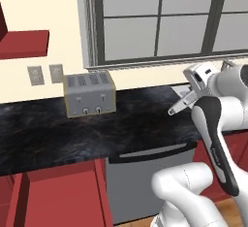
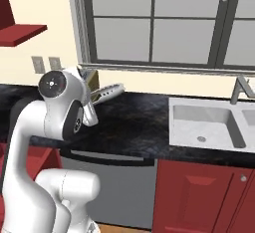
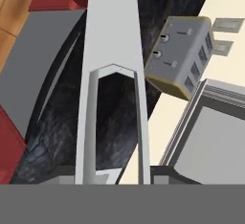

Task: Take the tongs from the drawer on the left and place them on the dining counter next to the tray containing the hot dog.

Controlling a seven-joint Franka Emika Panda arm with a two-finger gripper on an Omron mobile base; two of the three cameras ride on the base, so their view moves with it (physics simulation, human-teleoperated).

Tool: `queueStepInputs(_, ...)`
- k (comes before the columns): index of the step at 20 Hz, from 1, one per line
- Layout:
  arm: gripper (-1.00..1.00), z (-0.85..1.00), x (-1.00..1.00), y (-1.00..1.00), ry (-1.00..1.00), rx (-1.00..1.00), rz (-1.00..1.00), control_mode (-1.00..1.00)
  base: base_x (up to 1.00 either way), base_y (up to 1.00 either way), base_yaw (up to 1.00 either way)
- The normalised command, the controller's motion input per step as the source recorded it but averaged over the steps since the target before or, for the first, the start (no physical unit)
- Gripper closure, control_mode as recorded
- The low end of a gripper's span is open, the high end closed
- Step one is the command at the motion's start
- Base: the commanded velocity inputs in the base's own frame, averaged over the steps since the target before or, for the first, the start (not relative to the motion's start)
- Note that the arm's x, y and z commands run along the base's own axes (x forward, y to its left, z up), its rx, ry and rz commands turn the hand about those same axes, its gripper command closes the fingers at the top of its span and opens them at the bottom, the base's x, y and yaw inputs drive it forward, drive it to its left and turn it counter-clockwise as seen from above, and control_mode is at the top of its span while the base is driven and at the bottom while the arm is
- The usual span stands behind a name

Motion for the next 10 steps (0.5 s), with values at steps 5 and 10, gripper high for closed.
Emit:
queueStepInputs(5,1.0,0.0,0.0,0.0,0.0,0.0,0.0,1.0,-0.12,-0.8,-0.35)
queueStepInputs(10,1.0,0.0,0.0,0.0,0.0,0.0,0.0,1.0,0.06,-1.0,-0.28)
